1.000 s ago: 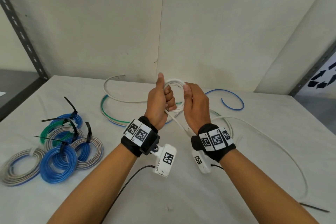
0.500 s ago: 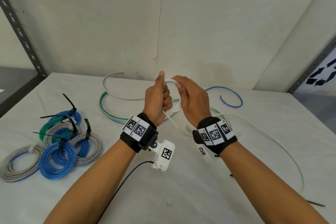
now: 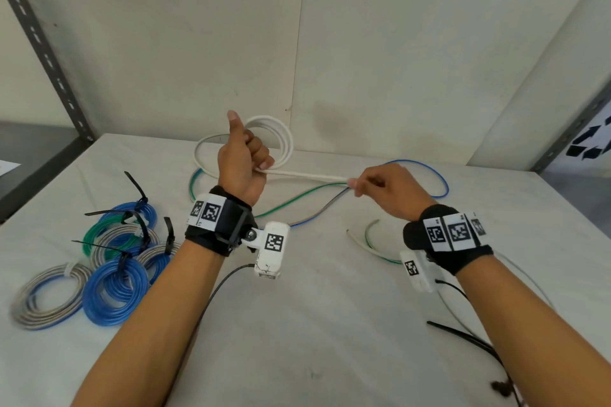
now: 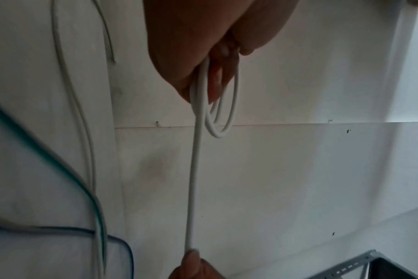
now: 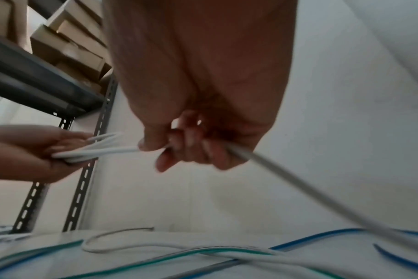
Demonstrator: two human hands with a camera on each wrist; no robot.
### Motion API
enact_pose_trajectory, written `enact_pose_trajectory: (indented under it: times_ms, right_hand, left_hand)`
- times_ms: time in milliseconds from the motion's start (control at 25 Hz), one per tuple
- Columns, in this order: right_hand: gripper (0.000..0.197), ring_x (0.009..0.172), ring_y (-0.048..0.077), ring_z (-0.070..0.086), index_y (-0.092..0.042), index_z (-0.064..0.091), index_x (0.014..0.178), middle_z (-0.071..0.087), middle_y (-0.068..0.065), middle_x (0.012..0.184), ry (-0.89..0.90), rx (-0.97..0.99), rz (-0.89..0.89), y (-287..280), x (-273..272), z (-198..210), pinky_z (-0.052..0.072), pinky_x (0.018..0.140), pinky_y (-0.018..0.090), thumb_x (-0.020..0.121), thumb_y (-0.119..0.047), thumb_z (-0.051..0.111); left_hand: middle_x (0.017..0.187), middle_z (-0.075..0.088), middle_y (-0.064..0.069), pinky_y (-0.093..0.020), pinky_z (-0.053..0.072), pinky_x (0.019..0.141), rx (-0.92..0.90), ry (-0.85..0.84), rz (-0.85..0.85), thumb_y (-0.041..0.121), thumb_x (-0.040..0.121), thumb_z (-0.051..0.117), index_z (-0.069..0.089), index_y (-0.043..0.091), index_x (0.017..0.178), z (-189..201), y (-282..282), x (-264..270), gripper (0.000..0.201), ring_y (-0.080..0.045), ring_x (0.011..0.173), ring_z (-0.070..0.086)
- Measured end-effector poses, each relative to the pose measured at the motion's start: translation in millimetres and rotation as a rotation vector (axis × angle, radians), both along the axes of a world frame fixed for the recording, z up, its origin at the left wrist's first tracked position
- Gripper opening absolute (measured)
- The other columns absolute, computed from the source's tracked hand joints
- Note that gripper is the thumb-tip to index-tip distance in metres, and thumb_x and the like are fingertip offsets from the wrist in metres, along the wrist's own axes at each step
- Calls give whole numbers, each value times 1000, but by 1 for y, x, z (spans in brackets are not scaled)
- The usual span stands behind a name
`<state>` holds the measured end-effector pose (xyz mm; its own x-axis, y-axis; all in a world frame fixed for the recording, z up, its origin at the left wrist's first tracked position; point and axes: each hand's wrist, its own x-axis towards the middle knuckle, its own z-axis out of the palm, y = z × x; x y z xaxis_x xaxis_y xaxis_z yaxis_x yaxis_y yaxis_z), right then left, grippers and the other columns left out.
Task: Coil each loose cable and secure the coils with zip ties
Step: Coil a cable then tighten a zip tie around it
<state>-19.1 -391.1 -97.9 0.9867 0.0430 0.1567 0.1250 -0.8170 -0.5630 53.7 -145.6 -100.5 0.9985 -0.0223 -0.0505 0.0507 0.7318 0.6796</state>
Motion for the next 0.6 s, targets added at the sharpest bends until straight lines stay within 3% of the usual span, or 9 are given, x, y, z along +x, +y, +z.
enact_pose_trajectory:
  times_ms: [120,200,280,360,440,600]
  right_hand:
    - [59,63,21,56,-17,59,64,58,-2,59,-139,-127,-402,-8,13,3,38,56,33,77,-74,65]
    - [58,77,33,61,-14,61,71,65,7,73,-170,-123,-518,1,23,8,37,61,32,79,-72,66]
    - [51,89,35,62,-13,63,82,68,10,89,-183,-76,-552,17,30,17,36,66,32,83,-63,69]
    - [39,93,32,61,-16,63,89,69,6,97,-232,-50,-540,30,31,25,36,68,32,86,-55,69]
    - [29,86,26,60,-18,62,89,68,1,90,-329,-14,-489,42,25,31,36,67,31,91,-47,65]
    - [19,66,16,53,-15,63,92,58,-7,72,-437,50,-149,73,2,21,41,63,33,101,-23,48]
  left_hand:
    - [49,20,8,-23,23,42,-9,-56,-150,42,106,33,36,22,69,1,-9,-4,42,-9,39,19]
    - [49,23,9,-24,23,43,75,-115,-226,30,104,29,39,20,71,2,-28,-17,35,-8,39,19]
    - [50,24,9,-24,20,47,259,-168,-263,25,107,27,38,19,74,-2,-45,-28,35,-7,41,20]
    - [54,27,10,-25,20,51,422,-250,-269,24,110,27,37,19,77,-9,-53,-34,35,-7,47,21]
    - [58,31,9,-24,25,52,510,-324,-260,27,111,27,38,16,80,-17,-54,-35,34,-8,50,26]
    - [59,33,10,-23,31,53,590,-382,-201,31,111,29,47,10,92,-30,-57,-34,33,-9,52,30]
